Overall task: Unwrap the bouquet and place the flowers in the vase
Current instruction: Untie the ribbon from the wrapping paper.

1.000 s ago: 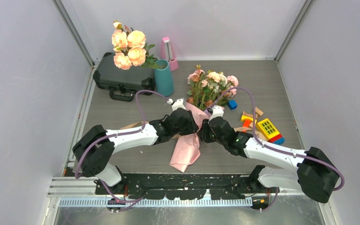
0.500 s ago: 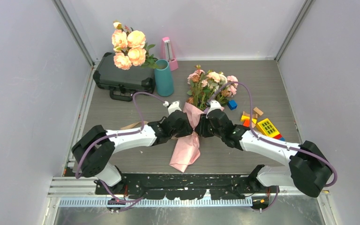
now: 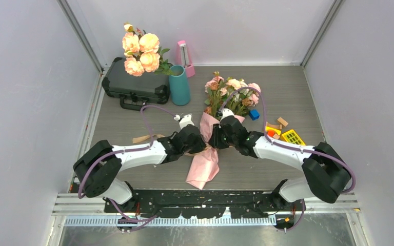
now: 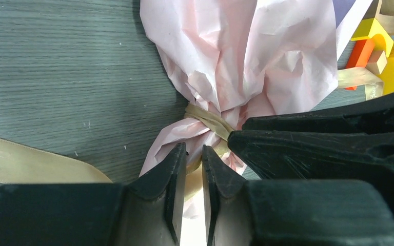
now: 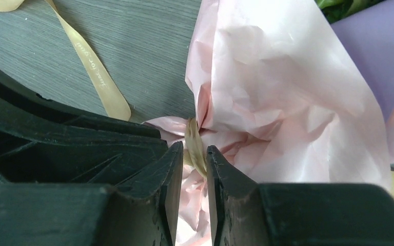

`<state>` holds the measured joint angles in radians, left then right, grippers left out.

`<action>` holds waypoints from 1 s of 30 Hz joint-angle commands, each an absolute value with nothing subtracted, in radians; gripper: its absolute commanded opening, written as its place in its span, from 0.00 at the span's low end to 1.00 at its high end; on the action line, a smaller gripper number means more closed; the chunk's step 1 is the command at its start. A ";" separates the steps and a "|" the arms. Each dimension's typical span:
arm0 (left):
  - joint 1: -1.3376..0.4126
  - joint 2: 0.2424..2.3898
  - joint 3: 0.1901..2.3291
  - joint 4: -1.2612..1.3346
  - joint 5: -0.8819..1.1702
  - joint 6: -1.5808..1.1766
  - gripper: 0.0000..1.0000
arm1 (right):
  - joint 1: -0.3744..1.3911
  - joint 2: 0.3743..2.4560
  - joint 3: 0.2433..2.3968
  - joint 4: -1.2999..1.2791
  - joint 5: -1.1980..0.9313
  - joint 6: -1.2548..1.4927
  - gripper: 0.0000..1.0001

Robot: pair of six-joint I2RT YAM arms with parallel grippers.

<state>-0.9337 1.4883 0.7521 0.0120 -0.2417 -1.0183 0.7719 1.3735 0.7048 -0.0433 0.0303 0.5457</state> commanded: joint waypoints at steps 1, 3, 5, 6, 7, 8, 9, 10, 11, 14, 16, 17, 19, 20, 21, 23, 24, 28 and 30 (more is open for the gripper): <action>-0.933 1.470 0.746 0.060 -0.228 -1.025 0.17 | 0.770 1.406 0.767 -0.041 0.015 0.518 0.29; -0.933 1.478 0.748 0.061 -0.220 -1.023 0.15 | 0.770 1.422 0.774 -0.044 0.015 0.515 0.28; -0.933 1.483 0.750 0.061 -0.215 -1.022 0.14 | 0.771 1.435 0.780 -0.046 0.015 0.514 0.27; -0.933 1.484 0.750 0.060 -0.213 -1.020 0.14 | 0.771 1.442 0.782 -0.047 0.015 0.513 0.26; -0.933 1.484 0.750 0.060 -0.212 -1.019 0.13 | 0.771 1.451 0.785 -0.050 0.015 0.513 0.26; -0.933 1.485 0.751 0.058 -0.212 -1.019 0.13 | 0.772 1.454 0.786 -0.052 0.015 0.512 0.25; -0.933 1.486 0.753 0.056 -0.212 -1.016 0.13 | 0.772 1.460 0.786 -0.056 0.014 0.511 0.25; -0.933 1.486 0.754 0.053 -0.211 -1.014 0.13 | 0.772 1.463 0.784 -0.057 0.015 0.511 0.24; -0.933 1.487 0.757 0.050 -0.210 -1.012 0.12 | 0.772 1.466 0.782 -0.059 0.017 0.511 0.24; -0.933 1.488 0.762 0.044 -0.209 -1.005 0.12 | 0.773 1.470 0.777 -0.067 0.029 0.509 0.23; -0.933 1.488 0.764 0.042 -0.207 -1.003 0.11 | 0.775 1.477 0.780 -0.078 0.042 0.505 0.22; -0.933 1.488 0.764 0.041 -0.207 -1.001 0.11 | 0.777 1.481 0.781 -0.081 0.046 0.501 0.21; -0.933 1.488 0.765 0.041 -0.206 -0.999 0.10 | 0.780 1.488 0.786 -0.089 0.056 0.496 0.18; -0.933 1.489 0.766 0.040 -0.204 -0.998 0.10 | 0.781 1.489 0.790 -0.093 0.059 0.495 0.15; -0.933 1.490 0.768 0.040 -0.198 -0.994 0.09 | 0.783 1.491 0.791 -0.093 0.061 0.495 0.08; -0.933 1.493 0.774 0.040 -0.187 -0.983 0.09 | 0.785 1.484 0.791 -0.089 0.061 0.502 0.02; -0.933 1.494 0.777 0.036 -0.183 -0.978 0.08 | 0.785 1.470 0.789 -0.079 0.056 0.512 0.01; -0.933 1.500 0.784 0.030 -0.174 -0.969 0.07 | 0.785 1.410 0.780 -0.044 0.052 0.553 0.00; -0.933 1.503 0.787 0.031 -0.167 -0.968 0.07 | 0.785 1.381 0.780 -0.034 0.052 0.573 0.00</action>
